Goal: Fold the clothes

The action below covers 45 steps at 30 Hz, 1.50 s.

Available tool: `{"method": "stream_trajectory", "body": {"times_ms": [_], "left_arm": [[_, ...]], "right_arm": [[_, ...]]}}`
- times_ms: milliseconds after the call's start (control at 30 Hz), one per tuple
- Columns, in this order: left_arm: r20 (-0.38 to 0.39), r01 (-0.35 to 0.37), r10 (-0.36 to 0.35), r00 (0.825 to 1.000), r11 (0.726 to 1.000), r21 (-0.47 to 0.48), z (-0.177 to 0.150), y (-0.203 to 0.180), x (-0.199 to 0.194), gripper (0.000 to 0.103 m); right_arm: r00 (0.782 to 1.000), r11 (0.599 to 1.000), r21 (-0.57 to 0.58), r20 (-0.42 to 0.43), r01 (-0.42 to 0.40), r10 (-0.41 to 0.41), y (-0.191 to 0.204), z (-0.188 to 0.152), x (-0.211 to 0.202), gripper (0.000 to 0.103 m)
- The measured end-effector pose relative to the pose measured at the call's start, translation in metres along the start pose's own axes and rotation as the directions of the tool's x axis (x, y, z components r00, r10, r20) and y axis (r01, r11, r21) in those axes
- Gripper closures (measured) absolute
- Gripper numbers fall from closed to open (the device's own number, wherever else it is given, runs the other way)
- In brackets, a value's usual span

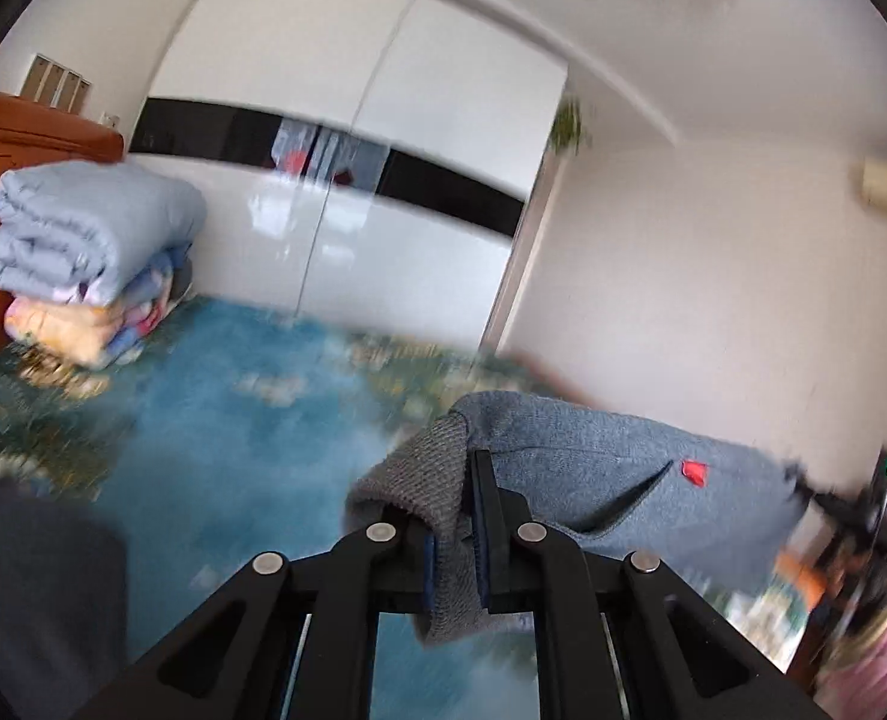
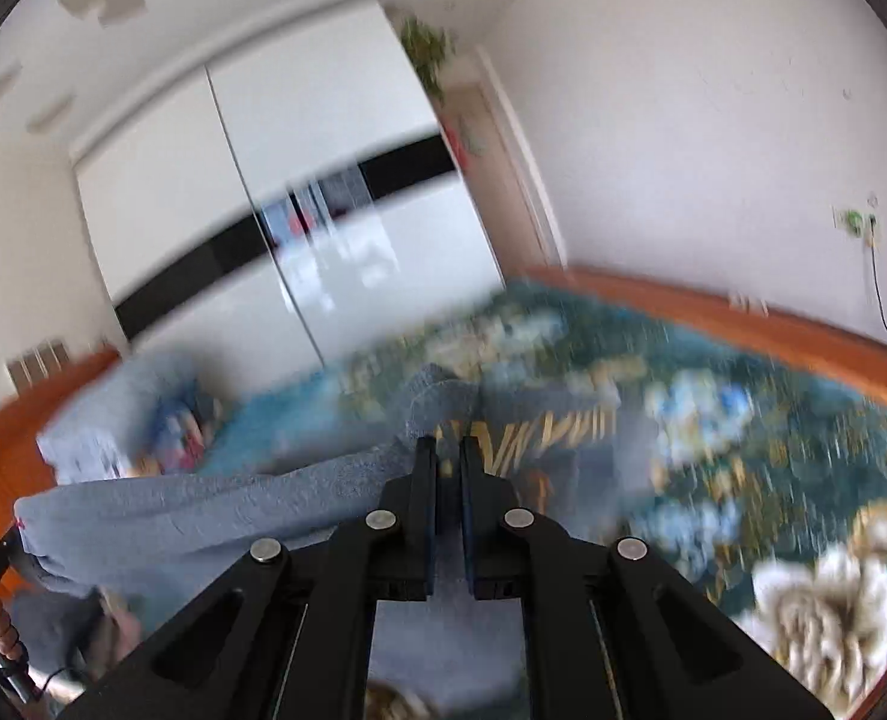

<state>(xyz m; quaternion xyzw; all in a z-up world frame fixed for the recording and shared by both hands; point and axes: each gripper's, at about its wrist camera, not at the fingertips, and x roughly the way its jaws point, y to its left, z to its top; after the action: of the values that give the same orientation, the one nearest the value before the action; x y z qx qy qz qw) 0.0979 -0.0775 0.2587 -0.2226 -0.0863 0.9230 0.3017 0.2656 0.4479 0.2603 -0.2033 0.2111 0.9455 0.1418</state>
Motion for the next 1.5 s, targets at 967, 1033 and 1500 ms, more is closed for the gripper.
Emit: {"method": "stream_trajectory", "body": {"times_ms": [967,1033,1500], "left_arm": [[-0.379,-0.108,0.008,0.925,0.964,-0.243,-0.185,0.079,0.028,0.091],[-0.361,-0.112,0.025,0.932,0.968,-0.225,-0.175,0.076,0.03,0.092],[-0.308,-0.028,0.021,0.951,0.999,-0.019,-0.164,0.047,-0.019,0.091]], "right_arm": [[0.952,0.758,0.643,-0.287,0.109,0.107,-0.144,-0.174,0.115,0.099],[0.949,0.764,0.635,-0.298,0.119,0.1,-0.139,-0.165,0.119,0.1],[0.991,0.908,0.416,-0.094,-0.047,0.094,-0.132,-0.138,-0.019,0.1]]}}
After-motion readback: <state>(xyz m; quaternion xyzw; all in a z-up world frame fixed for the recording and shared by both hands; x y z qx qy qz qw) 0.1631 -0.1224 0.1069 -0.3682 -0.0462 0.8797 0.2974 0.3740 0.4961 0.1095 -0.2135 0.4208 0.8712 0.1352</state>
